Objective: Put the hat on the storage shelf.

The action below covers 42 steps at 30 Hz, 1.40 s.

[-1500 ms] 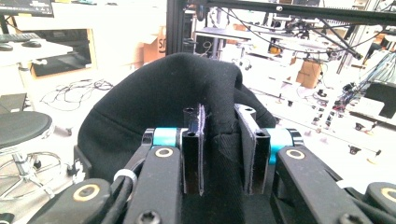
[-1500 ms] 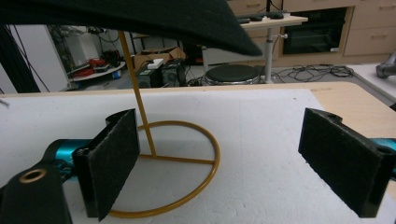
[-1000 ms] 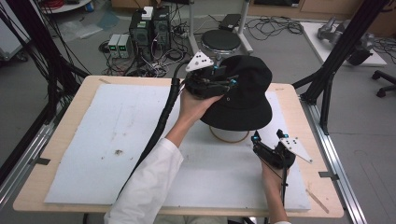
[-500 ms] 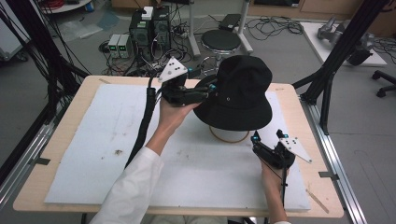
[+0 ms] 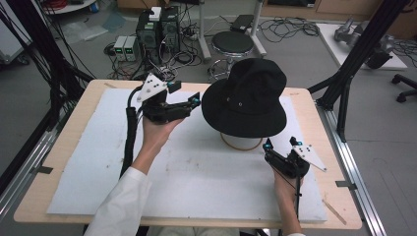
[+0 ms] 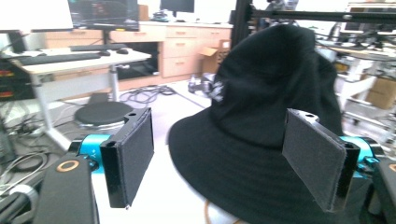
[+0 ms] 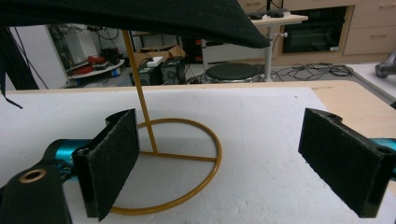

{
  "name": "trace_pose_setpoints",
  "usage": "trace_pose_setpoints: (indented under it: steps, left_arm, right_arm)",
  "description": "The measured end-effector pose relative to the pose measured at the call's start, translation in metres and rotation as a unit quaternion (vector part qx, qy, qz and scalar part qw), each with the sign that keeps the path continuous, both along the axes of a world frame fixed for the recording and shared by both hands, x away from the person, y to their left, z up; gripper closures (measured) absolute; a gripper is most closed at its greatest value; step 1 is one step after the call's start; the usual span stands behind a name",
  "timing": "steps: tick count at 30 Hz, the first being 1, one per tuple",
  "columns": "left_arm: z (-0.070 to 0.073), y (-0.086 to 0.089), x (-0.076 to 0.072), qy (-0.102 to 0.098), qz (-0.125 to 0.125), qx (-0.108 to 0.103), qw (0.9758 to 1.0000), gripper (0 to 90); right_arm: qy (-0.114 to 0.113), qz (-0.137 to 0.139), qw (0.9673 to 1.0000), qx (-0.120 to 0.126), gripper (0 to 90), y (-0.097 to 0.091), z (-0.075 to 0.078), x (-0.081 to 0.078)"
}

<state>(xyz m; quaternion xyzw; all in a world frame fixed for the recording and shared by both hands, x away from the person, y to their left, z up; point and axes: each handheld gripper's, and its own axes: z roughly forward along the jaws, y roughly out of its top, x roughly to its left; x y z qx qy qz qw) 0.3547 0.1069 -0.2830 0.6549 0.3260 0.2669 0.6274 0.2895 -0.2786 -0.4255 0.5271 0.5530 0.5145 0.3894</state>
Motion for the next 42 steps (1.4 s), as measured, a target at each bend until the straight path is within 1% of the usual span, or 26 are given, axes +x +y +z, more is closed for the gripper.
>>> trace_pose_setpoints:
  steps: [3, 4, 6, 7, 8, 9, 10, 11, 12, 14, 15, 17, 20, 21, 22, 23, 24, 28, 32, 34, 35, 36, 37, 38, 42]
  left_arm:
    - [-0.006, 0.014, -0.005, -0.002, 0.015, -0.004, 0.9999, 24.9]
    - [-0.008, 0.018, -0.006, -0.003, 0.021, -0.002, 0.9998, 24.9]
    - [-0.013, 0.028, -0.009, -0.004, 0.035, 0.001, 0.9994, 24.9]
    - [-0.015, 0.033, -0.010, -0.002, 0.040, 0.001, 0.9992, 24.9]
    - [-0.019, 0.042, -0.012, 0.001, 0.049, -0.003, 0.9988, 24.8]
    - [-0.019, 0.042, -0.012, 0.001, 0.049, -0.003, 0.9988, 24.8]
    - [-0.025, 0.053, -0.015, 0.000, 0.062, -0.014, 0.9980, 24.9]
    - [-0.027, 0.056, -0.017, -0.003, 0.067, -0.020, 0.9975, 25.4]
    - [-0.027, 0.056, -0.017, -0.003, 0.067, -0.020, 0.9975, 26.0]
    - [-0.032, 0.063, -0.022, -0.010, 0.083, -0.027, 0.9961, 26.3]
    - [-0.034, 0.066, -0.024, -0.013, 0.088, -0.028, 0.9956, 26.5]
    - [-0.038, 0.070, -0.026, -0.013, 0.098, -0.028, 0.9947, 26.5]
    - [-0.044, 0.077, -0.030, -0.010, 0.108, -0.027, 0.9938, 26.5]
    - [-0.048, 0.081, -0.033, -0.009, 0.115, -0.028, 0.9930, 26.5]
    - [-0.048, 0.081, -0.033, -0.009, 0.115, -0.028, 0.9930, 26.5]
    - [-0.053, 0.086, -0.036, -0.007, 0.121, -0.029, 0.9922, 26.5]
    - [-0.053, 0.086, -0.036, -0.007, 0.121, -0.029, 0.9922, 26.5]
    - [-0.061, 0.098, -0.037, 0.006, 0.134, -0.031, 0.9905, 26.4]
    - [-0.068, 0.109, -0.042, 0.004, 0.150, -0.036, 0.9880, 26.4]
    - [-0.072, 0.115, -0.045, 0.006, 0.153, -0.034, 0.9876, 26.8]
    - [-0.075, 0.118, -0.047, 0.007, 0.155, -0.033, 0.9873, 26.8]
    - [-0.078, 0.121, -0.048, 0.009, 0.158, -0.030, 0.9870, 26.8]
    - [-0.081, 0.123, -0.050, 0.013, 0.160, -0.029, 0.9865, 26.7]
    - [-0.087, 0.129, -0.054, 0.020, 0.166, -0.026, 0.9856, 26.7]
    - [-0.100, 0.140, -0.062, 0.022, 0.181, -0.029, 0.9829, 26.8]
  right_arm:
    - [0.000, 0.001, 1.0000, 0.001, 11.7, 0.000, 0.000, -0.001]
    - [-0.003, 0.000, 1.0000, -0.003, 11.7, -0.001, 0.000, 0.000]
    - [-0.001, -0.002, 1.0000, 0.003, 11.7, -0.001, 0.001, -0.001]
    - [-0.002, -0.004, 1.0000, 0.001, 11.7, -0.002, 0.001, -0.001]
    - [-0.003, -0.005, 1.0000, 0.002, 11.7, -0.002, 0.001, -0.001]
    - [-0.003, -0.005, 1.0000, 0.004, 11.7, -0.002, 0.001, -0.001]
    - [-0.004, -0.005, 1.0000, 0.002, 11.7, -0.002, 0.001, -0.001]
    - [-0.003, -0.004, 1.0000, 0.000, 11.7, -0.002, 0.001, -0.002]
    - [-0.002, -0.003, 1.0000, -0.001, 11.6, -0.002, 0.001, -0.002]
    - [-0.001, -0.004, 1.0000, 0.000, 11.7, -0.001, 0.001, -0.002]
    - [-0.002, -0.003, 1.0000, -0.005, 11.7, -0.001, 0.001, -0.001]
    - [0.001, -0.002, 1.0000, -0.002, 11.7, 0.000, 0.001, -0.002]
    - [-0.002, -0.002, 1.0000, -0.005, 11.7, -0.001, 0.001, -0.001]
    - [-0.001, -0.003, 1.0000, -0.004, 11.7, -0.001, 0.001, -0.001]
    - [-0.001, -0.004, 1.0000, -0.001, 11.7, -0.001, 0.001, -0.002]
    - [-0.001, -0.003, 1.0000, 0.000, 11.7, -0.001, 0.001, -0.002]
    - [-0.001, -0.002, 1.0000, 0.000, 11.7, -0.001, 0.001, -0.002]
    - [-0.003, -0.003, 1.0000, -0.003, 11.7, -0.002, 0.001, -0.002]
    - [-0.003, -0.004, 1.0000, 0.001, 11.6, -0.002, 0.001, -0.003]
    - [0.000, -0.006, 1.0000, 0.002, 11.7, -0.002, 0.001, -0.004]
    - [0.000, -0.006, 1.0000, 0.002, 11.7, -0.002, 0.001, -0.004]
    - [-0.004, -0.006, 1.0000, -0.003, 11.7, -0.003, 0.001, -0.004]
    - [-0.003, -0.006, 1.0000, -0.001, 11.6, -0.004, 0.001, -0.005]
    - [-0.002, -0.006, 1.0000, -0.001, 11.7, -0.004, 0.001, -0.005]
    - [-0.002, -0.009, 1.0000, -0.001, 11.7, -0.006, 0.000, -0.007]
